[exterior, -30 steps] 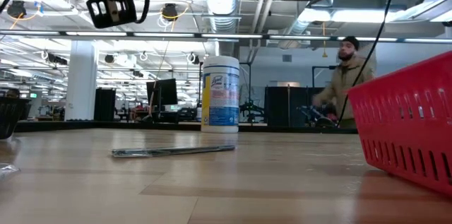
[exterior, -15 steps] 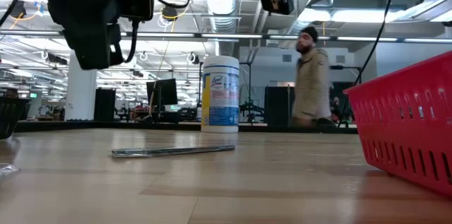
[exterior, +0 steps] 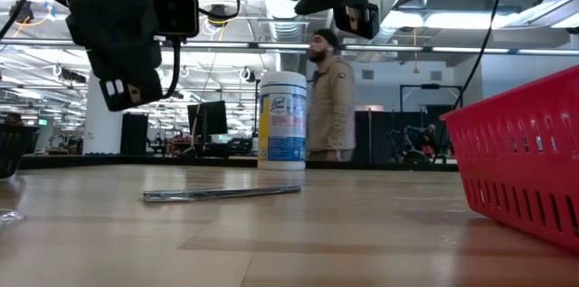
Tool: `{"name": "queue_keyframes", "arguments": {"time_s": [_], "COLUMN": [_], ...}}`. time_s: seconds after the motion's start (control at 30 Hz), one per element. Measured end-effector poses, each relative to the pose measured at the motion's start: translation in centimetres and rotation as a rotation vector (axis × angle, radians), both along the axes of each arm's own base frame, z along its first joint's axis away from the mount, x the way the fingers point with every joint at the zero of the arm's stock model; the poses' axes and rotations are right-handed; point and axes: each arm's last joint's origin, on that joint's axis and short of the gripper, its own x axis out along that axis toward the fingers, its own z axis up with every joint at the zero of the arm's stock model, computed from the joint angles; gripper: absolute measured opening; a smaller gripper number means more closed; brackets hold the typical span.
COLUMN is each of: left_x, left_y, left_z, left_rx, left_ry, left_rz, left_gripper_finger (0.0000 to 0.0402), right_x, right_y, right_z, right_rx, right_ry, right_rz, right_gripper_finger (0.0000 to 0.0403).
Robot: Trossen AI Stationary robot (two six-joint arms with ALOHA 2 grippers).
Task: Pick & Place Travel size toiletries
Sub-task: Put the white cotton pack into the right green bin
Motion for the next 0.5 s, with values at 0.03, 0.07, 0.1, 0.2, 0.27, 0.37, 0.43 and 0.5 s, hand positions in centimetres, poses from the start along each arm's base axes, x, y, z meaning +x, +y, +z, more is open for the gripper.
{"name": "queue_keyframes", "arguments": {"time_s": [0.03, 0.07, 0.1, 0.2, 0.27, 0.37, 0.43, 0.5], "left_x": [0.1, 0.2, 0.3, 0.9, 1.4, 2.4, 2.8, 3.0], "left_y": [0.0, 0.0, 0.0, -0.2, -0.4, -0.8, -0.9, -1.0], "left_z": [-0.1, -0.2, -0.4, -1.2, -1.9, -2.7, -3.0, -3.0], "left_rx": [0.003, 0.006, 0.012, 0.021, 0.021, 0.019, 0.017, 0.014], "left_ry": [-0.002, -0.004, 0.001, 0.028, 0.053, 0.067, 0.064, 0.047], "left_rz": [-0.001, -0.003, -0.007, -0.025, -0.054, -0.068, -0.069, -0.067], "left_gripper_finger": [0.0002, 0.0002, 0.0002, 0.0002, 0.0002, 0.0002, 0.0002, 0.0002], "right_x": [0.0, 0.0, 0.0, -0.2, -0.4, -0.8, -1.4, -2.4], "right_y": [0.3, 0.7, 1.0, 1.7, 2.0, 2.1, 2.1, 2.1], "right_z": [-0.1, -0.1, 0.0, -0.3, -0.4, -0.9, -1.4, -2.1], "right_rx": [-0.003, -0.006, -0.009, -0.02, -0.023, -0.015, -0.003, -0.019], "right_ry": [-0.015, -0.032, -0.047, -0.05, -0.05, 0.009, 0.096, 0.218], "right_rz": [0.0, -0.006, -0.014, -0.02, -0.014, -0.036, -0.078, -0.134], "right_gripper_finger": [0.0056, 0.005, 0.0044, 0.0023, 0.001, 0.0002, 0.0004, 0.0002]}}
